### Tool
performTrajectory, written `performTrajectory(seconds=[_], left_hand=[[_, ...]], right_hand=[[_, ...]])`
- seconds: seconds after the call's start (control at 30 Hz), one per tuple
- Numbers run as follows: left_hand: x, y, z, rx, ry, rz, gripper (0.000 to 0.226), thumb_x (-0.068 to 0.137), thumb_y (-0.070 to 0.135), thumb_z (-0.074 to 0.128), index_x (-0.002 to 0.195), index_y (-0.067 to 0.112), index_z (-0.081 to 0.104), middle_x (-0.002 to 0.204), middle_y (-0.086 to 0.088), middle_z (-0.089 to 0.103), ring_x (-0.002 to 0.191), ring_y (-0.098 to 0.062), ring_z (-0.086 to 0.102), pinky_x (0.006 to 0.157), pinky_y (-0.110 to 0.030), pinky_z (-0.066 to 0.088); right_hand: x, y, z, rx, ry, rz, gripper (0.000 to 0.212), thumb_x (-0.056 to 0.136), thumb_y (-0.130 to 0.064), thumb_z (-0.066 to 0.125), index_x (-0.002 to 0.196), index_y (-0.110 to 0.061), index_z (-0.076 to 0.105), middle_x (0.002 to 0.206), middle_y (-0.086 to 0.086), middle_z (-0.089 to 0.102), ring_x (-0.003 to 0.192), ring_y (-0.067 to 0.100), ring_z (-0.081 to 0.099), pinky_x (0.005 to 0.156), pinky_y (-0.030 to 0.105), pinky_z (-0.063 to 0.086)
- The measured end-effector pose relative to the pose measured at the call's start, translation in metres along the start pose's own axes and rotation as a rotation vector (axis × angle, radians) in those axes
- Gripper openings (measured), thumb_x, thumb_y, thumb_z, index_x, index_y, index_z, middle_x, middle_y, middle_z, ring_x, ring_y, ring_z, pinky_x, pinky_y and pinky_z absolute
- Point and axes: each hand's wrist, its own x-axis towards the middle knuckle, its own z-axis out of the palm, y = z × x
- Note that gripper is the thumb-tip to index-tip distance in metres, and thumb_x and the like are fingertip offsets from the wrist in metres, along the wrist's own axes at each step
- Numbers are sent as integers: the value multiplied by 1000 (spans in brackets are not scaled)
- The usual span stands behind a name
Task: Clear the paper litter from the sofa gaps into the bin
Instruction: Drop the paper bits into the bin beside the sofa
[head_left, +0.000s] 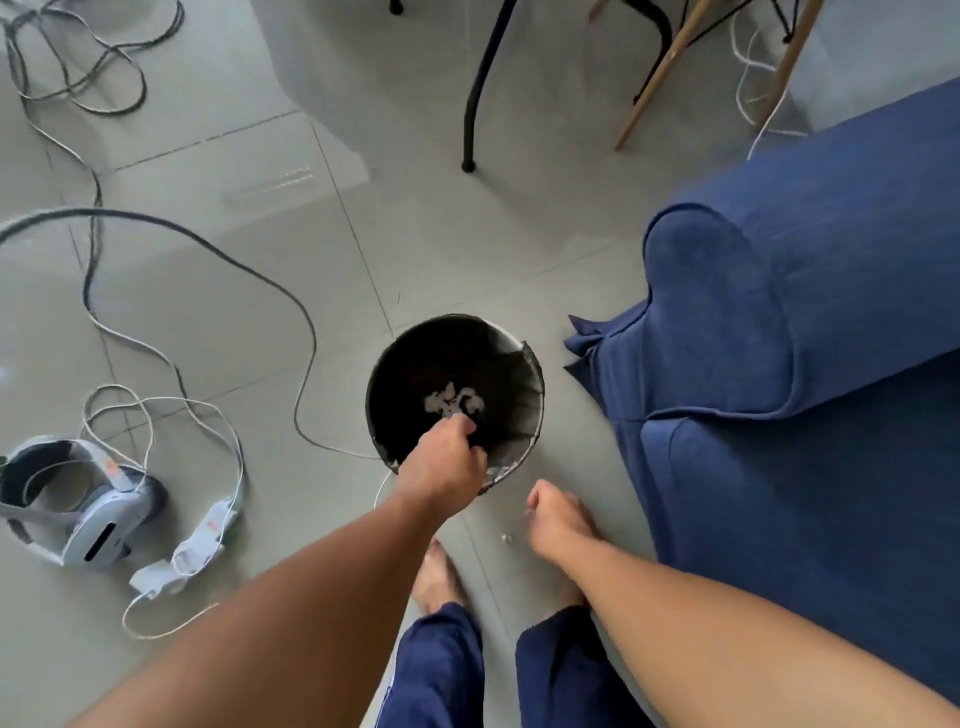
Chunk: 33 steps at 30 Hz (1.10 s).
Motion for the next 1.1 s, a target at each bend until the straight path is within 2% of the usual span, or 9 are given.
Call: performTrajectory(seconds=[0.07,0.23,0.47,0.57,0.67,0.8,0.87,0.97,1.1], left_hand=[[25,-13,20,49,56,50,36,91,30,51,126,22,56,123,1,58,114,-24,55,83,-40,52],[85,-57,64,100,140,173,31,93,32,51,123,27,55,120,4,59,113,-21,52,73,-32,43],[121,-108,108,135,108,251,34,93,34,51,126,30,55,122,6,60,111,-18,56,77,-34,53],[120,-117,120,150,70,246,33,92,34,52,124,27,56,120,6,61,106,-19,57,74,-32,51],[118,-119,123,194,38,231,33,92,34,51,124,27,57,119,5,60,107,-20,57,72,-31,46],[104,-107,112,209,-1,164,32,92,32,52,123,26,58,115,4,59,106,-21,57,74,-32,49],[89,-97,103,204,-24,118,31,91,31,52,120,24,59,113,3,60,106,-23,57,78,-34,51],[64,-72,83,183,-62,56,30,88,33,50,115,24,60,110,2,60,105,-25,58,77,-33,50],[35,-37,52,171,-100,46,30,84,33,46,109,24,60,104,1,59,102,-26,58,76,-34,50]], right_hand=[[34,34,44,-17,-34,55,21,97,-25,49,100,-16,67,103,9,69,77,24,57,75,30,46],[125,84,141,-135,-202,-16,42,100,-19,38,142,-21,41,135,14,60,117,35,61,92,36,50],[201,101,231,-38,-142,107,62,100,-29,52,155,-22,24,133,23,54,116,41,59,91,39,47],[217,106,239,-30,-68,108,53,104,-22,46,155,-20,34,139,20,52,123,37,56,97,37,44],[217,102,230,-30,-75,76,37,103,-13,41,139,-10,52,131,19,61,120,35,60,95,36,45],[181,95,184,-75,-33,30,18,99,-11,41,113,-11,51,113,19,66,104,37,65,79,36,48],[155,93,152,-104,12,56,20,100,-25,39,109,-18,56,112,11,67,103,31,64,85,34,49],[108,87,93,-60,177,94,44,91,-55,22,105,-35,58,107,-5,62,93,28,61,86,39,48],[55,43,23,-60,273,-179,18,100,-29,30,101,-38,45,110,-4,51,97,27,57,77,41,47]])
